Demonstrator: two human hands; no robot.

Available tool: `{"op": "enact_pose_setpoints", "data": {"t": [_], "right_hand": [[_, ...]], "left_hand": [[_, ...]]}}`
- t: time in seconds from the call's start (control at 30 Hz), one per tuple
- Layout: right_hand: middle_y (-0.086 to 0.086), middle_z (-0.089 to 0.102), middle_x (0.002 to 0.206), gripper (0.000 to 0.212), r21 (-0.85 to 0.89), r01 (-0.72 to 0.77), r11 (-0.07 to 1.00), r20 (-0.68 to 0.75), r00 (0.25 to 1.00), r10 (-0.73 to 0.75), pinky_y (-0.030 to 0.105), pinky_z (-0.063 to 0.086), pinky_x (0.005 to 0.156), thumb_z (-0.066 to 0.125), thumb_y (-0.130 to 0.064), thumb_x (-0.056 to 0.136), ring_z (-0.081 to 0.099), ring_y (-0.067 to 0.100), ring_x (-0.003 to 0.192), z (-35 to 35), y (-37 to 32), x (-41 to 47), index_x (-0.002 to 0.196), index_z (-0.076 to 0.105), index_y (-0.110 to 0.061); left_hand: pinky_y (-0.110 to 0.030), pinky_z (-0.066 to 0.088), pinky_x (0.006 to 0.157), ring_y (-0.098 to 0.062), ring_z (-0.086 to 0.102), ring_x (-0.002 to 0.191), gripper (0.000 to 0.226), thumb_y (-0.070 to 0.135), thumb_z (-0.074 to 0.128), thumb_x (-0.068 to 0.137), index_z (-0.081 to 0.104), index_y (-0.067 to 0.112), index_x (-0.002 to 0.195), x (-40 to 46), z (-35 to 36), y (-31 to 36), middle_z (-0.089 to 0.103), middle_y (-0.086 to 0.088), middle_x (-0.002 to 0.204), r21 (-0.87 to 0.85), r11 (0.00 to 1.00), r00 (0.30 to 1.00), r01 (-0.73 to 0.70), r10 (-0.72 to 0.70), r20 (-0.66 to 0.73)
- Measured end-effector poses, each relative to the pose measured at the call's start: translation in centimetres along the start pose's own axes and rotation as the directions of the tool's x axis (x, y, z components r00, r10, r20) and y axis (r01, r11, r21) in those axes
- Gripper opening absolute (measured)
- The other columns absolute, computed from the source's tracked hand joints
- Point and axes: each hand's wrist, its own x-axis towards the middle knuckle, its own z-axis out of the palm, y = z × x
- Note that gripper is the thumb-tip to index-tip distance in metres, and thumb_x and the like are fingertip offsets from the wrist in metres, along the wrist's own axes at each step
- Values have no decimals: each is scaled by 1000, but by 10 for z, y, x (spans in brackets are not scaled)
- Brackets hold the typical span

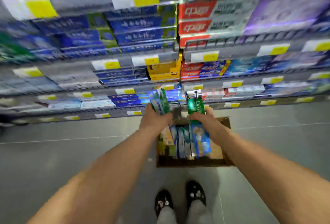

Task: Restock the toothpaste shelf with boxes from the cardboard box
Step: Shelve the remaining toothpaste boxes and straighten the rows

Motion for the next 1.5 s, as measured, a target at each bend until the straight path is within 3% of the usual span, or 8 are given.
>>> {"op": "enact_pose_setpoints", "data": {"t": [0.13,0.37,0.63,0.77,1.07,1.23,1.4,1.5], "right_hand": [[3,51,75,61,-145,175,974,81,983,-165,19,41,44,78,-17,65,52,7,54,20,-95,-66,112,41,-2],[-1,46,83,45,-348,543,764,187,839,-511,18,37,56,71,-16,79,44,9,67,71,-239,-167,102,32,-12],[1,55,81,44,-460,772,438,376,616,-692,27,38,56,74,-22,77,52,18,67,170,-342,-244,99,36,-13],[3,56,96,44,-468,823,322,355,509,-785,30,39,67,77,-27,74,58,24,84,236,-369,-276,106,49,-14],[15,52,108,63,-682,727,-79,332,211,-919,26,35,91,78,-29,72,49,28,108,349,-418,-335,127,54,-9],[9,56,116,54,-796,571,-201,317,110,-942,36,42,82,72,-34,77,51,29,109,387,-459,-362,122,50,-14],[13,63,110,52,-856,339,-389,370,-122,-921,42,47,81,74,-29,74,57,35,102,418,-503,-357,118,56,-8],[14,68,98,54,-859,223,-462,418,-218,-882,40,50,73,81,-27,63,62,36,89,441,-529,-348,107,61,-5]], "left_hand": [[-27,48,75,-18,60,85,51,35,73,65,51,13,106,-59,-80,71,61,3,88,-59,994,986,-92,83,-146],[-36,48,90,-23,59,98,51,46,68,77,53,16,115,-153,-226,162,61,0,105,-145,942,898,-301,229,-376],[-35,39,67,-27,54,74,61,48,67,78,47,11,122,-215,-375,193,57,-9,92,-383,786,809,-486,238,-538],[-43,45,84,-37,54,116,80,46,65,78,34,5,138,-224,-453,181,51,-19,133,-375,750,764,-545,261,-590],[-41,35,98,-28,40,132,84,49,58,86,19,9,148,-247,-607,169,32,-10,150,-462,586,711,-665,308,-632],[-34,35,78,-22,49,92,38,34,63,85,41,22,114,-246,-658,172,51,10,92,-470,488,662,-735,369,-653],[-34,35,77,-15,46,79,23,23,59,86,42,24,101,-227,-690,184,43,12,81,-471,444,643,-762,443,-624],[-34,37,77,-21,49,96,58,22,61,83,37,16,137,-212,-706,196,53,1,109,-451,403,604,-796,500,-621]]}}
